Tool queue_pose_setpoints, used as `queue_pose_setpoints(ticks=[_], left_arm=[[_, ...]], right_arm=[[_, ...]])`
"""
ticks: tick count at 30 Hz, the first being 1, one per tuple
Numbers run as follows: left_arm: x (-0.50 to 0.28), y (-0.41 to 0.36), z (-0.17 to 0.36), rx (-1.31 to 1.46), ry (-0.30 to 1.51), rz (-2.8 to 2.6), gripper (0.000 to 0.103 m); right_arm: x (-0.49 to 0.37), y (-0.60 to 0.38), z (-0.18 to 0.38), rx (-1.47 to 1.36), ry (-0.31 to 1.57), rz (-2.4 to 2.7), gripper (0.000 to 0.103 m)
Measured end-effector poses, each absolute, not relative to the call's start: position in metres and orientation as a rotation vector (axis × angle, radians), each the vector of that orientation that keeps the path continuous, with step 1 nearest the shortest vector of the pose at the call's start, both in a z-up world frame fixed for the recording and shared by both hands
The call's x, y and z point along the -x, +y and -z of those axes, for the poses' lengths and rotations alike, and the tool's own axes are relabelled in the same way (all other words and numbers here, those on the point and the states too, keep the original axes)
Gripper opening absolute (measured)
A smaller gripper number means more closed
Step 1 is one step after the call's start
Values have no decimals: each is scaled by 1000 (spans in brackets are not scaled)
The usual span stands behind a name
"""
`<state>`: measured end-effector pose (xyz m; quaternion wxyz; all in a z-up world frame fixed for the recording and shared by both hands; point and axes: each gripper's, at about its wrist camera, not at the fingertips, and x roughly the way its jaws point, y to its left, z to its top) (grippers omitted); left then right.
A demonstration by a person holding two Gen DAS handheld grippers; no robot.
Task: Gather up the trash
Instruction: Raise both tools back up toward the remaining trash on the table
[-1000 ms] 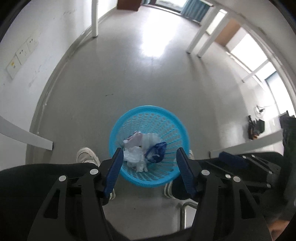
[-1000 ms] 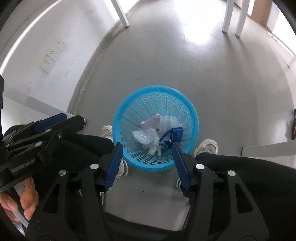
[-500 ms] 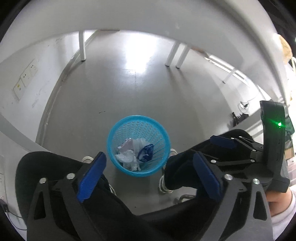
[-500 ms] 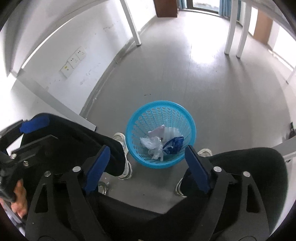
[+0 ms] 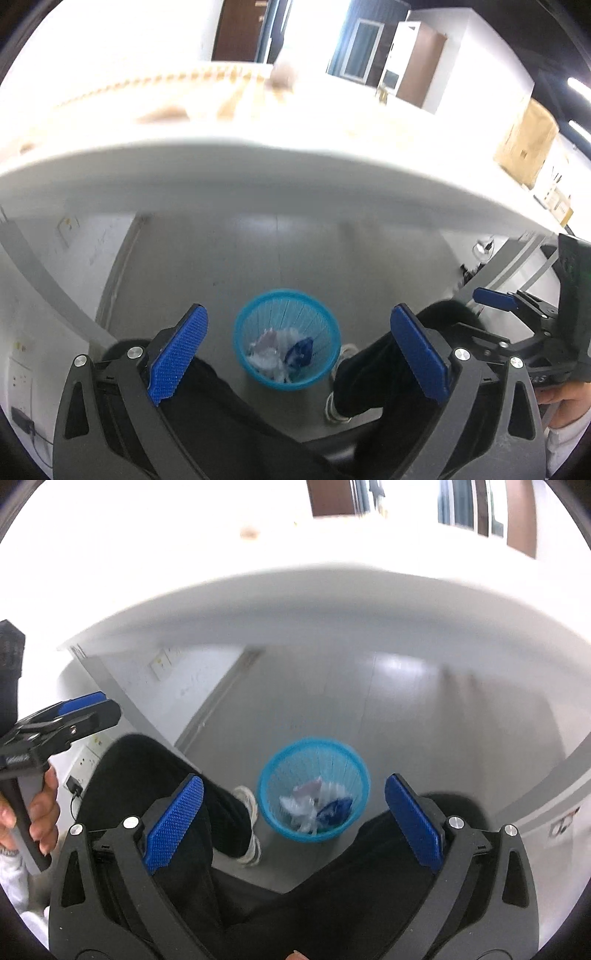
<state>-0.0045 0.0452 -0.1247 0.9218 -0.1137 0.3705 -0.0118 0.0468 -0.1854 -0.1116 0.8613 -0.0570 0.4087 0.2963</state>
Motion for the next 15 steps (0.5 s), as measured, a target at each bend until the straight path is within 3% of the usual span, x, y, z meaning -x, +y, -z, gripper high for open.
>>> queue_pose_setpoints(ticks=[15], left_arm=[[-25,60,38,224,583,30,97]], right_arm=[[-93,-197,-12,75,610,-608,94]])
